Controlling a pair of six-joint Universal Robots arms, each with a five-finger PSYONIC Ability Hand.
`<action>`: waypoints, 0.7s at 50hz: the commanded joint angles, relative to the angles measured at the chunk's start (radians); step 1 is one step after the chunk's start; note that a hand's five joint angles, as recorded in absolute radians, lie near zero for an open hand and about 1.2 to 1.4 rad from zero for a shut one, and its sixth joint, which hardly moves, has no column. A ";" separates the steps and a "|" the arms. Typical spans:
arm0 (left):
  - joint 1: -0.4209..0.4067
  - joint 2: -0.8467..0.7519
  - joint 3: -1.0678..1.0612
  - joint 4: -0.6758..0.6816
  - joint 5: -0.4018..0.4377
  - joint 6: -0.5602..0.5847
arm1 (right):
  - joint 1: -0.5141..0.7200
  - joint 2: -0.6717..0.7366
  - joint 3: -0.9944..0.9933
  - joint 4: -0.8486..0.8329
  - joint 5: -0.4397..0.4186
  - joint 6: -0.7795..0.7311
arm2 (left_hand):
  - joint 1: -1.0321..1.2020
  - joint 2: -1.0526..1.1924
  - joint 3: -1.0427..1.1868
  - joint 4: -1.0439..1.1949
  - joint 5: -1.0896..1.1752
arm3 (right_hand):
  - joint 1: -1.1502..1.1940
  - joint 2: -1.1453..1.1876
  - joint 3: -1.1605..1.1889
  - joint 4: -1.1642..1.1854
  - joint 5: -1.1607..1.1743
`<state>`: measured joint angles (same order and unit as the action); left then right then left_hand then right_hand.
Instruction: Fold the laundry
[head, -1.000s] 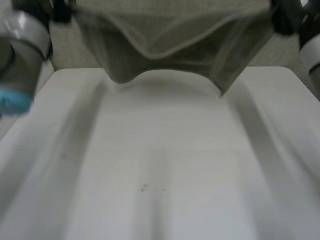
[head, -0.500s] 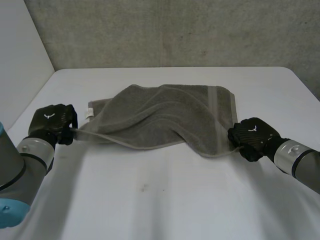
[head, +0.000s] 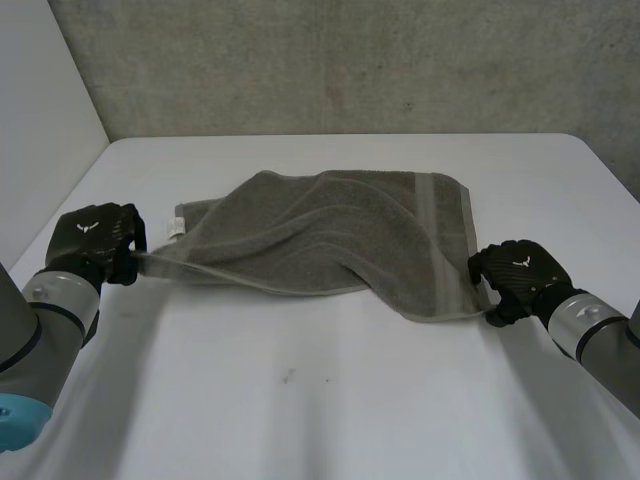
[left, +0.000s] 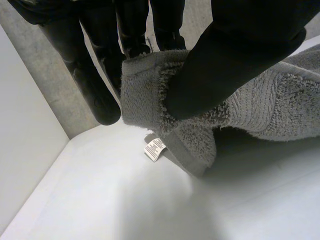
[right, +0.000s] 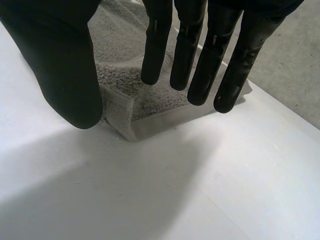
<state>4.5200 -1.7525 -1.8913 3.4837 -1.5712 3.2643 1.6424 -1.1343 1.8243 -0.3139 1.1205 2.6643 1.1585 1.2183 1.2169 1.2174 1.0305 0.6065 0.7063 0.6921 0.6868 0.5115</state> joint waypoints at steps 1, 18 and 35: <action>0.001 -0.002 -0.002 0.000 0.000 0.000 | 0.005 0.010 0.010 -0.010 -0.010 -0.030 | 0.238 0.178 0.179 0.179 0.191 | 0.157 0.057 0.071 0.076 0.077; -0.002 -0.004 -0.002 0.000 0.000 0.000 | 0.013 0.087 -0.037 -0.022 -0.004 -0.054 | 0.238 0.178 0.179 0.179 0.191 | 0.315 0.215 0.229 0.235 0.235; -0.004 0.010 0.028 -0.064 -0.003 0.012 | -0.001 -0.041 -0.200 0.021 0.059 0.049 | 0.238 0.178 0.179 0.179 0.191 | 0.790 0.690 0.704 0.709 0.710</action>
<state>4.5183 -1.7550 -1.8798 3.4693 -1.5720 3.2708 1.6504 -1.0662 1.6683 -0.3295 1.1490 2.6784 1.1585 1.2183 1.2169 1.2174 1.0306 0.9770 1.1790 1.1853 1.1915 0.9740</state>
